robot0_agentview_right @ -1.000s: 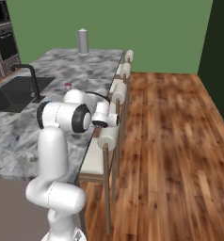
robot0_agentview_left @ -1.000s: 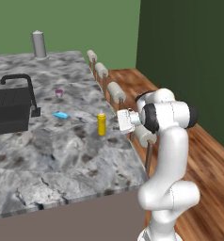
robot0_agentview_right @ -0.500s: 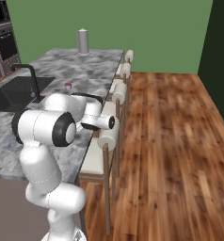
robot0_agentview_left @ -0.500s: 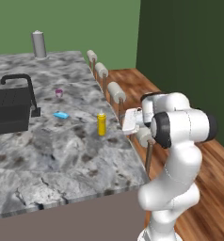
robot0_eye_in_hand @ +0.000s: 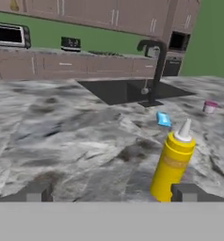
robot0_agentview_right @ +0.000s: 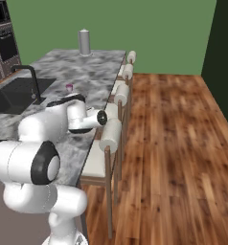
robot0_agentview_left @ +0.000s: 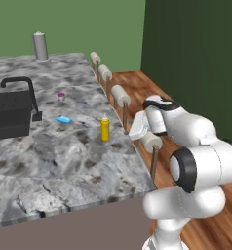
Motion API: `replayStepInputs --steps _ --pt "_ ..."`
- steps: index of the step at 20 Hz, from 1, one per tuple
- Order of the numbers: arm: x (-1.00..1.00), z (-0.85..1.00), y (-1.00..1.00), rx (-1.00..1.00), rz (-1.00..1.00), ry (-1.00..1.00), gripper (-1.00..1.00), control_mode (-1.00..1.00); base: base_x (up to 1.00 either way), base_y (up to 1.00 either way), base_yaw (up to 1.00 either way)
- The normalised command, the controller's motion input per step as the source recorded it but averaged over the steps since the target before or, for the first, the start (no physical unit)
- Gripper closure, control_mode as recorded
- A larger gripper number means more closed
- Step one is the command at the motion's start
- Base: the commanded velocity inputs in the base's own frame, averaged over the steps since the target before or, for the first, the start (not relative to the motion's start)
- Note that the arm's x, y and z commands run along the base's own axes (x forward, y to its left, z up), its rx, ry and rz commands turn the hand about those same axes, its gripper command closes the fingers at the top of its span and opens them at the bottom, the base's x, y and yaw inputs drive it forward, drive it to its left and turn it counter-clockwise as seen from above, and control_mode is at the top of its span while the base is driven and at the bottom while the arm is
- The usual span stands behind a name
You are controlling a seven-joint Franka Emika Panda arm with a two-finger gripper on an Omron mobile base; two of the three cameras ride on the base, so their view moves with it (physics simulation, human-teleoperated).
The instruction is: Move the mustard and oil and vinegar bottle from the cabinet to the dining counter.
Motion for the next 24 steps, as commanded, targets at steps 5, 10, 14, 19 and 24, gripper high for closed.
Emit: replayStepInputs --steps 5,10,14,19,24 --pt "-0.56 0.47 -0.12 -0.21 -0.02 0.11 -1.00 -1.00 0.00 0.00 0.00" --pt "-0.68 0.32 -0.10 -0.14 -0.08 0.03 -1.00 -1.00 0.00 0.00 0.00" --pt "-0.70 0.26 -0.06 -0.01 -0.18 0.01 -1.00 -1.00 0.00 0.00 0.00" --pt "-0.65 0.28 0.00 0.00 -0.25 0.07 -1.00 -1.00 0.00 0.00 0.00" --pt "-0.51 0.28 0.00 0.00 -0.30 0.12 -1.00 -1.00 0.00 0.00 0.00"
